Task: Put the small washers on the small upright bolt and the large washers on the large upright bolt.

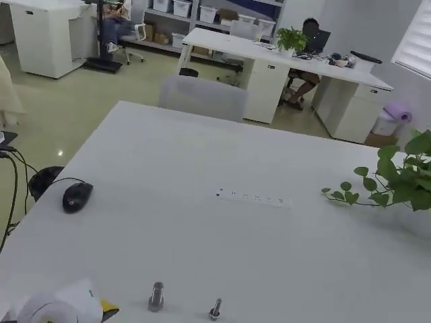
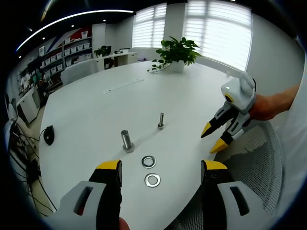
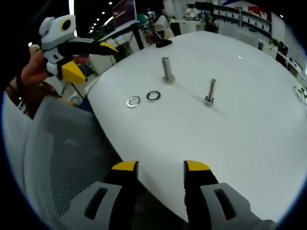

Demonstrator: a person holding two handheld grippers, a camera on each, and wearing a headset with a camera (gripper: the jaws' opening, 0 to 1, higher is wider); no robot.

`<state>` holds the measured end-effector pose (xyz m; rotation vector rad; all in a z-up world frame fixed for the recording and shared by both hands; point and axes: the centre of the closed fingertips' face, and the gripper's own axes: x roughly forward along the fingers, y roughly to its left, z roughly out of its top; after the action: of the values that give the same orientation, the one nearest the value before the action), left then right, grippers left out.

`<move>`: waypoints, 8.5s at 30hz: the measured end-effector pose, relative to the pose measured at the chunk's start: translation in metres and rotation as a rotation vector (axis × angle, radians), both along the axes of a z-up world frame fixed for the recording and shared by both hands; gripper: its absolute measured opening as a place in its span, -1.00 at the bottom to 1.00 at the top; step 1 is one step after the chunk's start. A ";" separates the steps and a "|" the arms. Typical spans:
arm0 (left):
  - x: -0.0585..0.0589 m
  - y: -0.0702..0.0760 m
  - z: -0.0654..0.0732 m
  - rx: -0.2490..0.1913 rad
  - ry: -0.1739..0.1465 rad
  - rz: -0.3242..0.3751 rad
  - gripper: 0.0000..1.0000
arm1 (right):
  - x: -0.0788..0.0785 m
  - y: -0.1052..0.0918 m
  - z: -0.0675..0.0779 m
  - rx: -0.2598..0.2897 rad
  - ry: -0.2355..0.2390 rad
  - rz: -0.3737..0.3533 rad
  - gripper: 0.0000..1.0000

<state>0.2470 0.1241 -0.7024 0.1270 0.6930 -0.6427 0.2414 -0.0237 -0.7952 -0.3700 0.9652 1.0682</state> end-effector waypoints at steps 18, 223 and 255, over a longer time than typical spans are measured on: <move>-0.011 0.013 -0.007 0.005 0.031 0.029 0.33 | 0.019 0.056 -0.005 -0.040 -0.035 0.312 -0.25; -0.016 0.031 -0.002 -0.022 0.014 0.118 0.32 | 0.123 0.165 0.005 -0.241 -0.194 0.755 -0.53; -0.023 0.033 -0.006 -0.018 0.020 0.124 0.32 | 0.090 0.122 -0.018 -0.284 -0.199 0.724 -0.36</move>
<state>0.2239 0.1573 -0.7085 0.0606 0.7089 -0.5321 0.3311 0.0980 -0.8137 -1.0972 0.8163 1.5064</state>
